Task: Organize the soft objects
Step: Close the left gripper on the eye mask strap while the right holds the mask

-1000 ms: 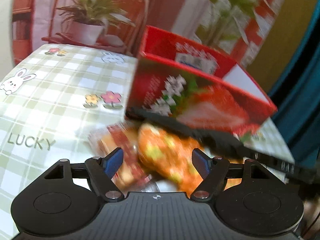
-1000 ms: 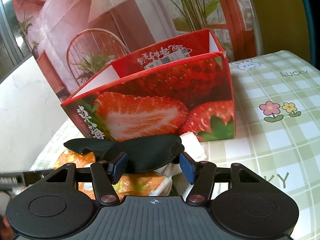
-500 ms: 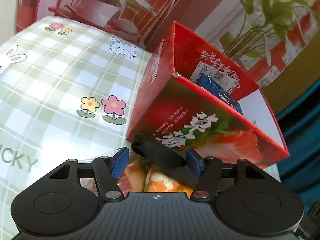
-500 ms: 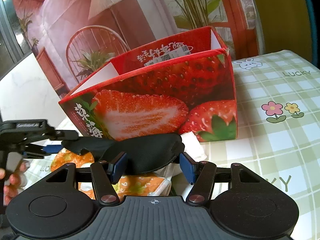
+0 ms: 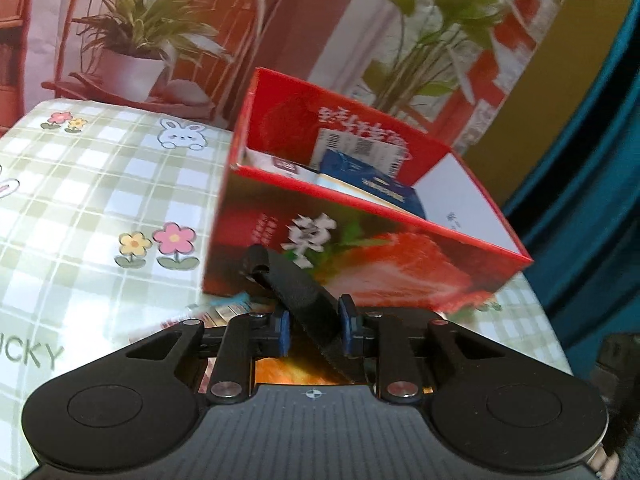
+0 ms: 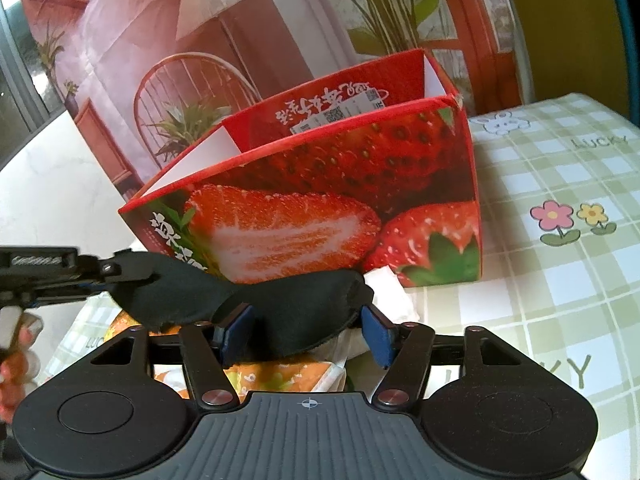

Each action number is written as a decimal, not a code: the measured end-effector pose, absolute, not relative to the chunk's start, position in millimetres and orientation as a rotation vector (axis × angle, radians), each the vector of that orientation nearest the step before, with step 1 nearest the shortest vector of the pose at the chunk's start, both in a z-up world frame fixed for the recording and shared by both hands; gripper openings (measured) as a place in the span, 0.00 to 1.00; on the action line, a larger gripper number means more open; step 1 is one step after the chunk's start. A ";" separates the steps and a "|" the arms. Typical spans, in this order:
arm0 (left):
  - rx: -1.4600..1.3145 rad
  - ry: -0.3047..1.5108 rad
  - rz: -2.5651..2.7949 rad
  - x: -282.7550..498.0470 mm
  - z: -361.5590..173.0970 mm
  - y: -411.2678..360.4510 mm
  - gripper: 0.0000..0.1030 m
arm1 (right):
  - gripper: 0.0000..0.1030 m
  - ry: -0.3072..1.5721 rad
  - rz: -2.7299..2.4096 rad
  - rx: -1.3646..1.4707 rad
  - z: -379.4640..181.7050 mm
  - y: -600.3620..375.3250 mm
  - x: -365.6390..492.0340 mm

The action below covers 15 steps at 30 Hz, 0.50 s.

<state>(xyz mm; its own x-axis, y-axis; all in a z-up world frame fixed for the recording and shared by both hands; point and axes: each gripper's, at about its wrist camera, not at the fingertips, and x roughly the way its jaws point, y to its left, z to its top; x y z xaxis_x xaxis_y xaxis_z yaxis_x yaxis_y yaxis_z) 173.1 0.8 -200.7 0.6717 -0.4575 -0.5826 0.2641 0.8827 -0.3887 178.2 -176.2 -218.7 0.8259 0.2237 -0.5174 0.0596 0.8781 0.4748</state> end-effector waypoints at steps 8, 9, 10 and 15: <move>-0.286 0.732 -0.412 156.7 -206.5 1.7 0.24 | 0.39 0.593 0.099 0.536 -218.7 -182.5 183.5; -0.285 0.729 -0.411 154.8 -206.4 2.4 0.24 | 0.37 0.586 0.102 0.533 -216.7 -182.1 181.8; -0.284 0.726 -0.410 152.7 -206.2 2.9 0.24 | 0.32 0.578 0.108 0.532 -214.7 -182.1 179.7; -0.290 0.707 -0.416 137.1 -205.7 6.2 0.24 | 0.23 0.537 0.133 0.527 -201.6 -182.7 164.4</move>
<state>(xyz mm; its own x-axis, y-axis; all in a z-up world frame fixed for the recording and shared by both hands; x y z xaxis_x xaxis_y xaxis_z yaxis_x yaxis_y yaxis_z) 137.1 6.2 -205.7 0.6841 -0.4616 -0.5648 0.2690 0.8793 -0.3930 164.4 -182.7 -201.6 0.8544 0.2555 -0.4524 0.0138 0.8593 0.5113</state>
